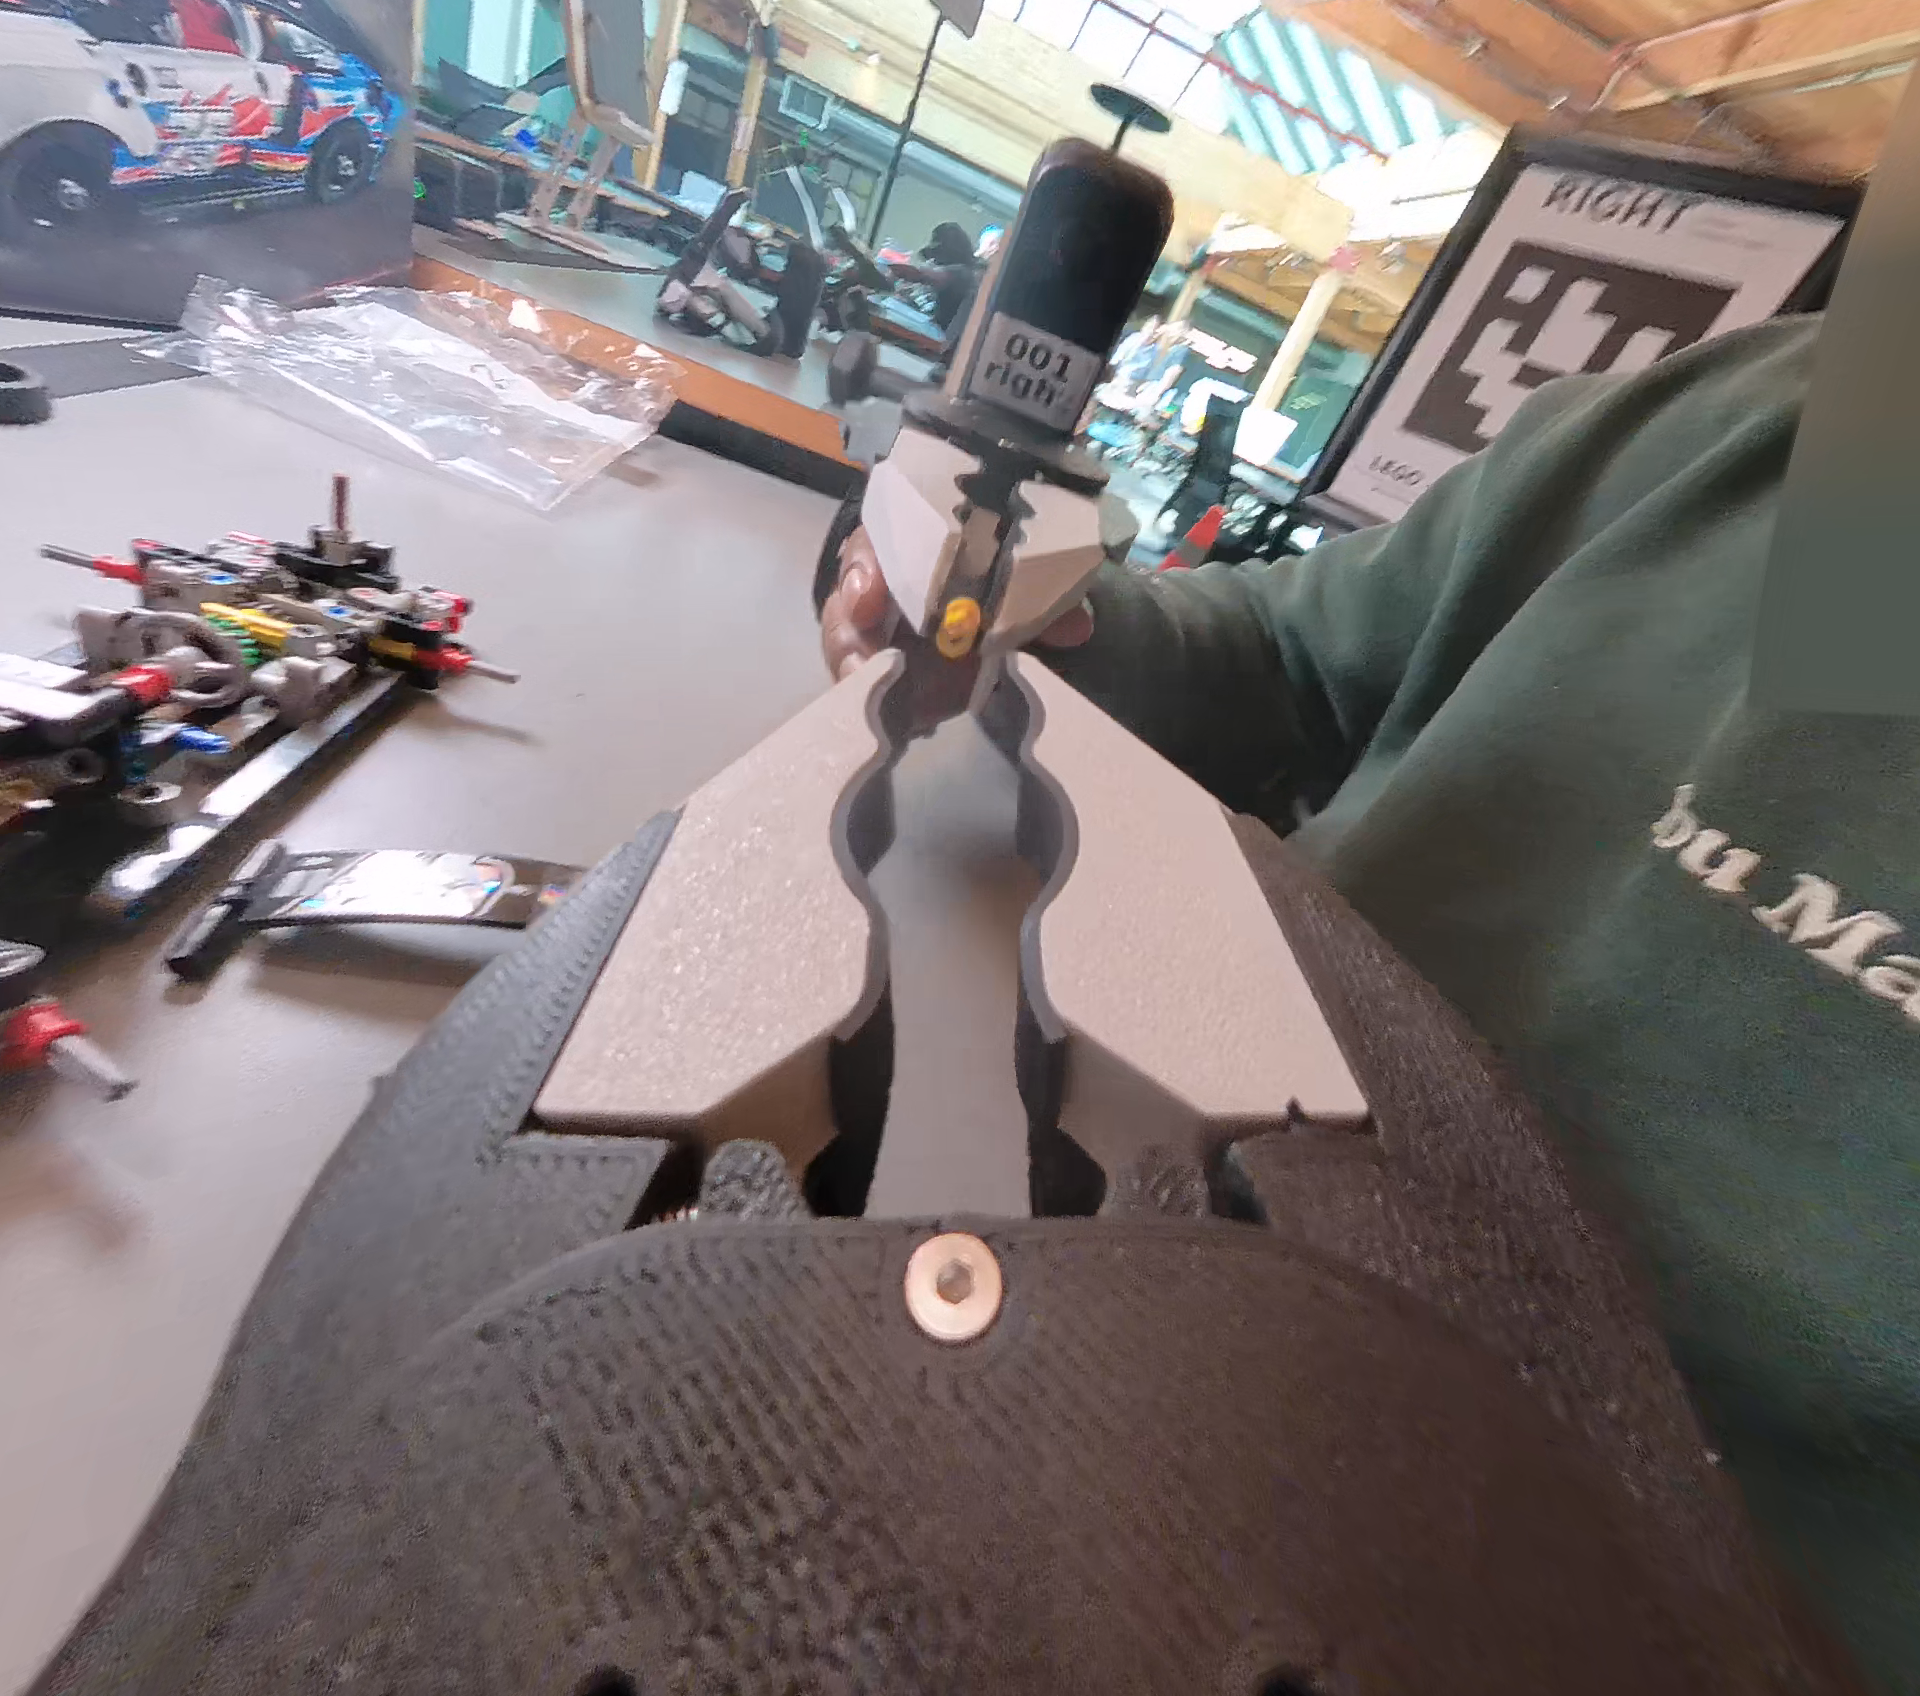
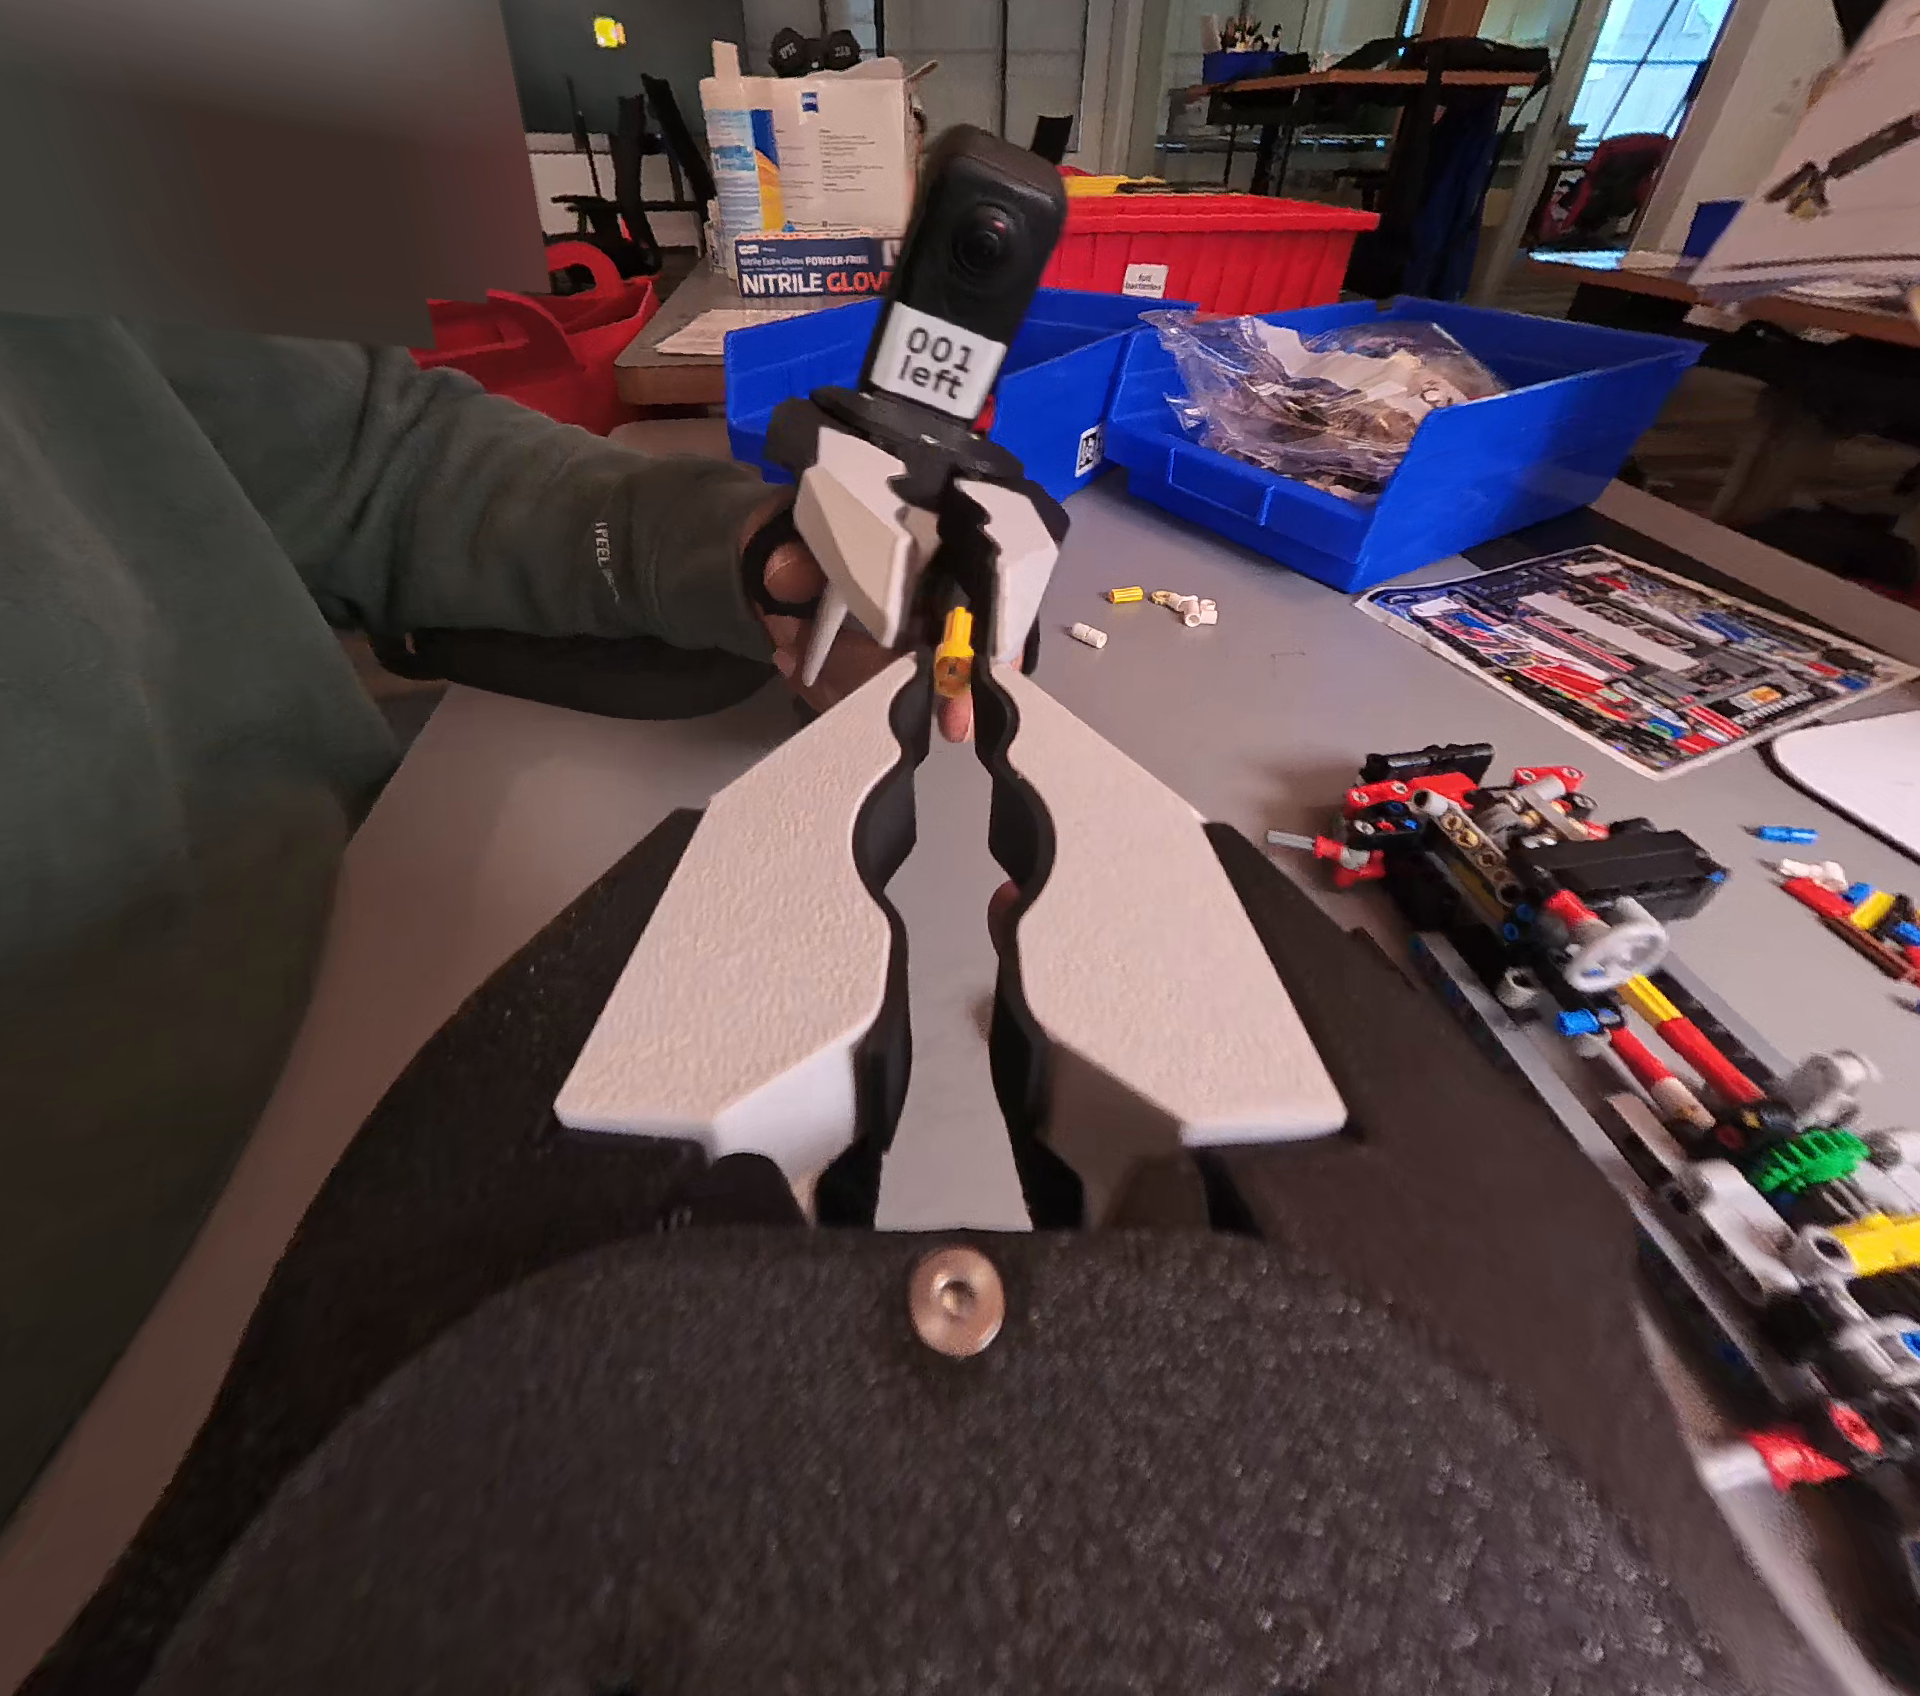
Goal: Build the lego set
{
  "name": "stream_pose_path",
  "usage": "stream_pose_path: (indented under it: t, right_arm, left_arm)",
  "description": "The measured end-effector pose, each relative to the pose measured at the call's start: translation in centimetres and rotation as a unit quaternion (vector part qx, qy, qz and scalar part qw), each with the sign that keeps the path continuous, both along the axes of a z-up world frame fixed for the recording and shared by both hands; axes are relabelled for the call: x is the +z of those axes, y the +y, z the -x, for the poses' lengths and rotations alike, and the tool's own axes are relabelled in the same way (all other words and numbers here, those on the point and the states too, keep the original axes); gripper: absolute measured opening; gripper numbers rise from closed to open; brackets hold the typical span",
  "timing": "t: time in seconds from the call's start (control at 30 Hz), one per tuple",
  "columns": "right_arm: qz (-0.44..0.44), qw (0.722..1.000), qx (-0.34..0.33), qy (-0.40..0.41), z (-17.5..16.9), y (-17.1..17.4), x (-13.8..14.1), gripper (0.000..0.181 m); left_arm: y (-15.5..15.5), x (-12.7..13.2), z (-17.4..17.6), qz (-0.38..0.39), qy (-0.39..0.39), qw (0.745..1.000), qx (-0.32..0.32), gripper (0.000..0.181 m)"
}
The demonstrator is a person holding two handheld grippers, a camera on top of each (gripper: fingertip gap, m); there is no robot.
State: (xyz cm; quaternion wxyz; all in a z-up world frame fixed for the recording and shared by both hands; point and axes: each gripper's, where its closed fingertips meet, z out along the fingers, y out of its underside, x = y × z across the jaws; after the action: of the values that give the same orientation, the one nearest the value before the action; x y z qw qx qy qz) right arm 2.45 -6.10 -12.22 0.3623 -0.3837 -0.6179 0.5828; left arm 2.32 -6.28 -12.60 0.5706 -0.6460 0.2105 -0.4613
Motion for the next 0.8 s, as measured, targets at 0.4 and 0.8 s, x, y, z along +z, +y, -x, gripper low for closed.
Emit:
stream_pose_path:
  t: [0.4, 0.8]
  right_arm:
    - [-0.033, 0.987, 0.033, -0.156, -3.5, 4.8, -6.0, 0.004]
    - [-0.064, 0.984, 0.025, -0.163, -3.3, 4.4, -6.5, 0.004]
  left_arm:
    - [2.6, -11.6, 1.9, 0.047, 0.425, 0.900, 0.080, 0.022]
    - [3.7, -12.0, 0.1, 0.046, 0.456, 0.885, 0.084, 0.024]
